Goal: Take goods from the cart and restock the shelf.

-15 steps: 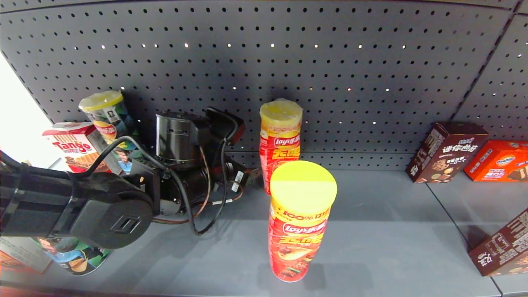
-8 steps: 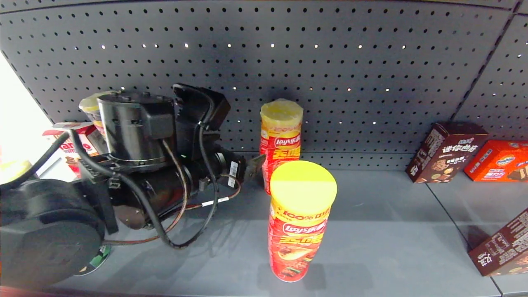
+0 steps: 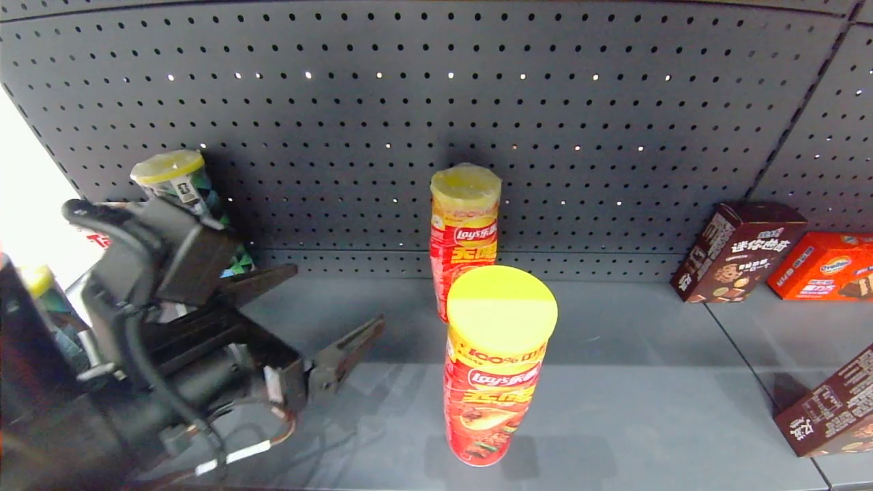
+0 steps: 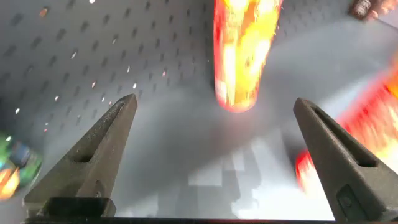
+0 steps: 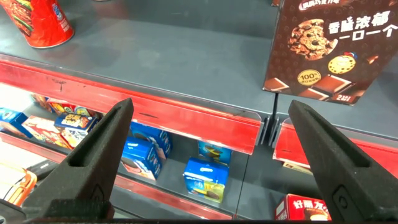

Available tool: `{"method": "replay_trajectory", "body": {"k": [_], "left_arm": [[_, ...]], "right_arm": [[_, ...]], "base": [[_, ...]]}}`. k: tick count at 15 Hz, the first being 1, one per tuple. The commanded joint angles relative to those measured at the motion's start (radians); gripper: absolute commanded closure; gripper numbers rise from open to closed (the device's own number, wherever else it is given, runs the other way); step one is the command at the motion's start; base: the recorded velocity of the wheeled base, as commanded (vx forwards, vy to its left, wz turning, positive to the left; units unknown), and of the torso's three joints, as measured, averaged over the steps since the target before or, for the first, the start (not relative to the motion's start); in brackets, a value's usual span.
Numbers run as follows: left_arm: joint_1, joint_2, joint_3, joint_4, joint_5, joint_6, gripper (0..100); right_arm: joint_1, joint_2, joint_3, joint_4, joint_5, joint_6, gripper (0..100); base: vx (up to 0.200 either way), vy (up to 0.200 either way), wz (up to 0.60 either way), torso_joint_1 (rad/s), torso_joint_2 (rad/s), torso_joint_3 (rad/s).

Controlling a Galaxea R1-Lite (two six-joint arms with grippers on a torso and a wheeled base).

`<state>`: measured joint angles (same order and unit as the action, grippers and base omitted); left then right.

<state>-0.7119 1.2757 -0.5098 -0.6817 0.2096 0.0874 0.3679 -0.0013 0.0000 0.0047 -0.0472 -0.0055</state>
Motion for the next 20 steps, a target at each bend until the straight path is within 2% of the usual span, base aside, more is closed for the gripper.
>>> {"method": "replay_trajectory", "body": {"k": [1,2,3,4,5,7,9,10,11,13,14,15,16,18,19,20], "left_arm": [[-0.041,-0.282,0.171,-0.001,-0.001,0.006,0],[-0.067,-0.352,0.203,0.002,-0.001,0.006,0],[-0.078,-0.377,0.215,0.004,-0.001,0.006,0],[-0.078,-0.470,0.270,0.017,-0.006,0.008,0],[-0.064,-0.530,0.312,0.037,-0.013,0.014,0],[-0.014,-0.635,0.387,0.045,-0.087,0.040,0],[0.055,-0.717,0.456,0.045,-0.144,0.044,0],[0.129,-0.777,0.507,0.044,-0.205,0.044,0],[0.164,-0.800,0.510,0.053,-0.239,0.044,0],[0.378,-0.900,0.510,0.192,-0.398,0.038,0],[0.436,-0.928,0.510,0.229,-0.435,0.038,0],[0.555,-1.013,0.510,0.324,-0.516,0.037,0],[0.615,-1.079,0.510,0.393,-0.553,0.035,0],[0.700,-1.187,0.510,0.510,-0.575,0.035,0],[0.730,-1.225,0.510,0.544,-0.575,0.037,0],[0.730,-1.245,0.510,0.594,-0.573,0.046,0]], "right_arm": [[0.000,0.001,0.000,0.000,0.000,-0.001,0],[0.002,0.001,0.000,0.000,0.000,-0.001,0],[0.000,0.001,0.000,0.000,0.000,-0.001,0],[0.000,0.001,0.000,0.000,0.000,-0.001,0],[0.000,0.001,0.000,0.000,0.000,-0.001,0],[0.002,0.001,0.000,0.000,0.000,-0.001,0],[0.000,0.001,0.000,0.000,0.000,-0.001,0],[0.000,0.001,0.000,0.000,0.000,-0.001,0],[0.002,0.001,0.000,0.000,0.000,-0.001,0],[0.000,0.001,0.000,0.000,0.000,-0.001,0],[0.000,0.001,0.000,0.000,0.000,-0.001,0],[0.000,0.001,0.000,0.000,0.000,-0.001,0],[0.000,0.001,0.000,0.000,0.000,-0.001,0],[0.002,0.001,0.000,0.000,0.000,-0.001,0],[0.000,0.001,0.000,0.000,0.000,-0.001,0],[0.002,0.001,0.000,0.000,0.000,-0.001,0]], "base": [[0.000,0.000,0.00,0.000,0.00,0.000],[0.000,0.000,0.00,0.000,0.00,0.000],[0.000,0.000,0.00,0.000,0.00,0.000],[0.000,0.000,0.00,0.000,0.00,0.000],[0.000,0.000,0.00,0.000,0.00,0.000],[0.000,0.000,0.00,0.000,0.00,0.000],[0.000,0.000,0.00,0.000,0.00,0.000],[0.000,0.000,0.00,0.000,0.00,0.000],[0.000,0.000,0.00,0.000,0.00,0.000],[0.000,0.000,0.00,0.000,0.00,0.000],[0.000,0.000,0.00,0.000,0.00,0.000],[0.000,0.000,0.00,0.000,0.00,0.000],[0.000,0.000,0.00,0.000,0.00,0.000],[0.000,0.000,0.00,0.000,0.00,0.000],[0.000,0.000,0.00,0.000,0.00,0.000],[0.000,0.000,0.00,0.000,0.00,0.000]]}}
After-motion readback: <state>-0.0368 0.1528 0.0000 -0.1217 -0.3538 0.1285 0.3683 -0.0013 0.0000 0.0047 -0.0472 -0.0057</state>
